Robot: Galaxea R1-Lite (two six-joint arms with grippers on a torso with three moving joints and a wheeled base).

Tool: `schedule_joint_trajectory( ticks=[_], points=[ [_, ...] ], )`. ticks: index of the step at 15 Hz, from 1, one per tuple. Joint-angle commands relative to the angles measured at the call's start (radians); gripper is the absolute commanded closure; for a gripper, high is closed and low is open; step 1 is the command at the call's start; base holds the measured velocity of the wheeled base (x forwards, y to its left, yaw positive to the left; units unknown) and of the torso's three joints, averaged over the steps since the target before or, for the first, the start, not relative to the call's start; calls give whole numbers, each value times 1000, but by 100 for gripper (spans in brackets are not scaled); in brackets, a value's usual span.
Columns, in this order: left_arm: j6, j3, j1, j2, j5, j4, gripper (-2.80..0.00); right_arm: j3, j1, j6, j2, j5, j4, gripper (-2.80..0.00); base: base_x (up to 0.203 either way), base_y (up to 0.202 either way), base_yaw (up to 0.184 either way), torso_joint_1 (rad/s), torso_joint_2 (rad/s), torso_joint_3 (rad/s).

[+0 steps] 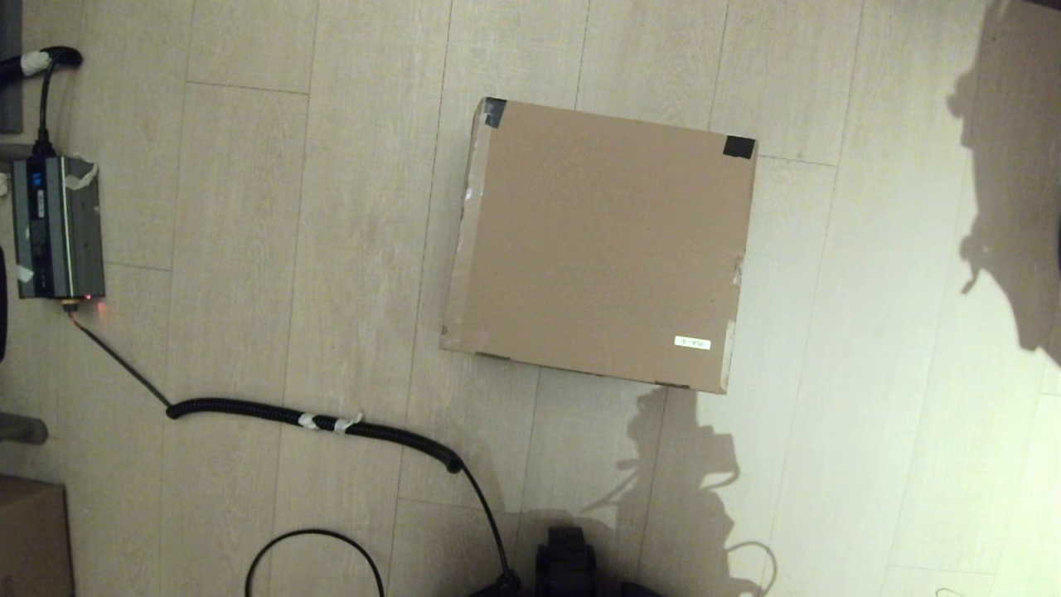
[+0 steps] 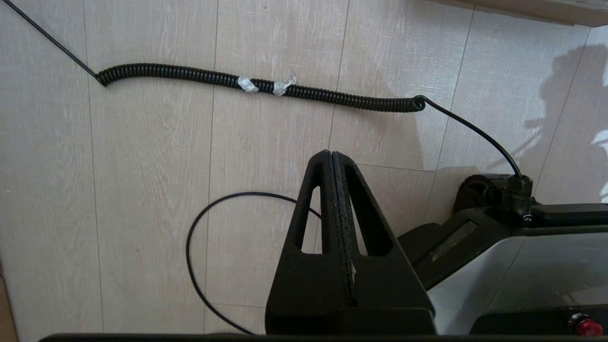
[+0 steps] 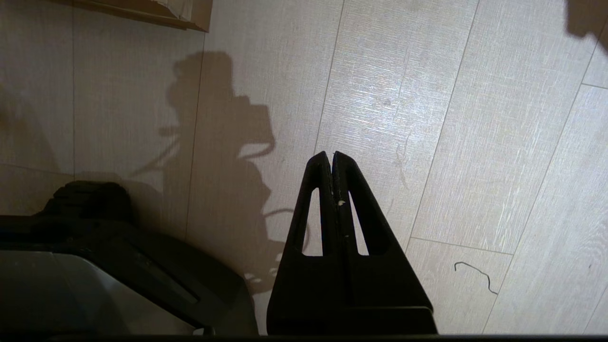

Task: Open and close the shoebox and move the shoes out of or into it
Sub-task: Open the shoe box

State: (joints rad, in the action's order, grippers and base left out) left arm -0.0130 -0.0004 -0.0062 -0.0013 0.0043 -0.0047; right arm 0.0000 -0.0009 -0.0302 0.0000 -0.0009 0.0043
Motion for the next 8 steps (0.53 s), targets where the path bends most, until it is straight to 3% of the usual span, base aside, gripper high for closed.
schedule_joint_trajectory(
  ticks=[1, 5, 8],
  points=[
    [1, 0, 0, 0, 0, -1, 0, 0, 1, -3, 2, 1, -1, 0, 0, 0, 0, 0, 0, 0],
    [10, -3, 0, 1, -3, 6, 0, 0, 0, -32, 2, 11, 0, 0, 0, 0, 0, 0, 0, 0],
    [16, -6, 0, 0, -4, 14, 0, 0, 1, -174, 2, 67, 0, 0, 0, 0, 0, 0, 0, 0]
  ],
)
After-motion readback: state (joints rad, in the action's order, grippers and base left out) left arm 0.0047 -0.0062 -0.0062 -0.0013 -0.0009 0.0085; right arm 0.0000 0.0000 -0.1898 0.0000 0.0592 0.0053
